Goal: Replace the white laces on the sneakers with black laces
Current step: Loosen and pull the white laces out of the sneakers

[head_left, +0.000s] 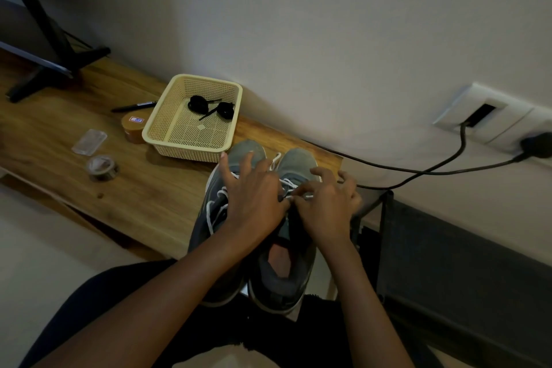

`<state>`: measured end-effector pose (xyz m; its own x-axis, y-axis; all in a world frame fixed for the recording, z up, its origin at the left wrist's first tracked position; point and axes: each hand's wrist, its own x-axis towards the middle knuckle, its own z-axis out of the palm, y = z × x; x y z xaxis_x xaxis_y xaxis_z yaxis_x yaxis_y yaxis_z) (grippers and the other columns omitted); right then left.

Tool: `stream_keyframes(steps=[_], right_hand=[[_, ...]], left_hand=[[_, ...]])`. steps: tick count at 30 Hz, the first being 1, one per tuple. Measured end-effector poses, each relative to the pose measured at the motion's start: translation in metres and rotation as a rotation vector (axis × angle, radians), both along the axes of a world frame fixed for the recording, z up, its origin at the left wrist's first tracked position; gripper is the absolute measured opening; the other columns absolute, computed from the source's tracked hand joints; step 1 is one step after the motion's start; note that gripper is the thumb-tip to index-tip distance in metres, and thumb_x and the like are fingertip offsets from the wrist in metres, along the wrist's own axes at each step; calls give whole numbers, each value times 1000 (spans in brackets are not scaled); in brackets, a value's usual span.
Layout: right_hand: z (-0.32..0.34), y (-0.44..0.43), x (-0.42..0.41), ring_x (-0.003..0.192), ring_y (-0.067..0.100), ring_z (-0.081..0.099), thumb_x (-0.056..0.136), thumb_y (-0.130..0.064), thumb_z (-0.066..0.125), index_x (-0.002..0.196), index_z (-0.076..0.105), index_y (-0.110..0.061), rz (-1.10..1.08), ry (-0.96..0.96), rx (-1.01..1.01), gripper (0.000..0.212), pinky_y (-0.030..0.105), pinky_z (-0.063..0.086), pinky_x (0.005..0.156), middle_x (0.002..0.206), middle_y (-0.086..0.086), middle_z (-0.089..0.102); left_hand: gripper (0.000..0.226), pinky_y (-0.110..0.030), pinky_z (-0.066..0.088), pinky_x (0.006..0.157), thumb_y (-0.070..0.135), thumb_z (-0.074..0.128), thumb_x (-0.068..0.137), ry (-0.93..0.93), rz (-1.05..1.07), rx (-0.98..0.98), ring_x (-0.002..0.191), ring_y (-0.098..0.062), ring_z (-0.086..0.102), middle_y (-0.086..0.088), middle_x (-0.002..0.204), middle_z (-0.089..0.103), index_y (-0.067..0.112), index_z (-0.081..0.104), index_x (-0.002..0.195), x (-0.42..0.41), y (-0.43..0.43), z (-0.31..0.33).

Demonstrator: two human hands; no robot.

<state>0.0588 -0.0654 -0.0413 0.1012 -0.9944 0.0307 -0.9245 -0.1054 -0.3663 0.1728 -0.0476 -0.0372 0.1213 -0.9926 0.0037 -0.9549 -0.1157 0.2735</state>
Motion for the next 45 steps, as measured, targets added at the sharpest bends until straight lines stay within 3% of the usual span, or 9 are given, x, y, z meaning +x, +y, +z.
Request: stream_keyframes(steps=[8,12,17,21,27,32,37,41,45], right_hand=[[2,-6,-14,122,26,29,86,-20,61,87,71,-17,-359,-248,55,11,41,23,101,125,-4,56],[6,-2,-4,134,25,19,84,-20,63,98,71,-21,-222,-224,11,17,40,17,106,143,-7,40],[1,0,4,139,28,8,87,-27,61,101,72,-26,-6,37,52,18,43,15,106,148,-10,34],[-1,-2,0,135,25,16,88,-24,60,99,71,-23,-29,21,7,16,40,19,103,141,-8,40],[4,-4,-14,119,28,31,89,-19,58,93,68,-14,-320,-159,-18,12,38,25,97,127,2,49],[4,-1,-2,131,26,22,83,-19,63,102,71,-20,-152,-138,-81,21,39,20,102,141,-4,41],[1,1,3,138,27,12,87,-28,61,103,71,-27,12,54,51,19,41,16,106,146,-10,37],[2,-2,-1,133,25,19,87,-26,62,99,72,-26,-31,10,3,15,39,19,102,138,-9,43],[7,-6,-14,121,26,30,86,-21,62,90,71,-17,-241,-117,-31,11,38,23,97,127,-3,50]], left_hand=[[12,-58,-10,110,37,62,83,25,2,12,145,-20,9,10,147,38,28,69,88,1,-1,-1],[15,-58,-10,109,39,62,84,26,4,-1,145,-21,9,9,147,39,28,69,91,2,-1,-4],[19,-57,-11,110,44,62,85,41,3,4,145,-20,8,9,147,38,27,69,91,3,-2,-3],[21,-57,-10,110,47,61,85,36,-1,25,145,-21,8,9,148,37,28,69,89,2,-1,-1],[12,-58,-10,110,39,65,82,62,10,24,145,-21,9,10,146,39,29,70,85,3,-2,-1],[17,-57,-10,110,42,63,83,47,13,-3,145,-21,9,9,144,41,28,68,92,3,-2,-5],[21,-57,-10,110,44,61,84,47,16,0,144,-21,9,10,143,41,27,65,95,3,-3,-5],[21,-57,-9,110,48,60,85,34,10,23,145,-22,9,10,145,39,29,67,90,3,-2,-1],[15,-57,-10,110,42,64,82,55,17,9,144,-21,10,11,144,41,29,68,87,4,-1,-2]])
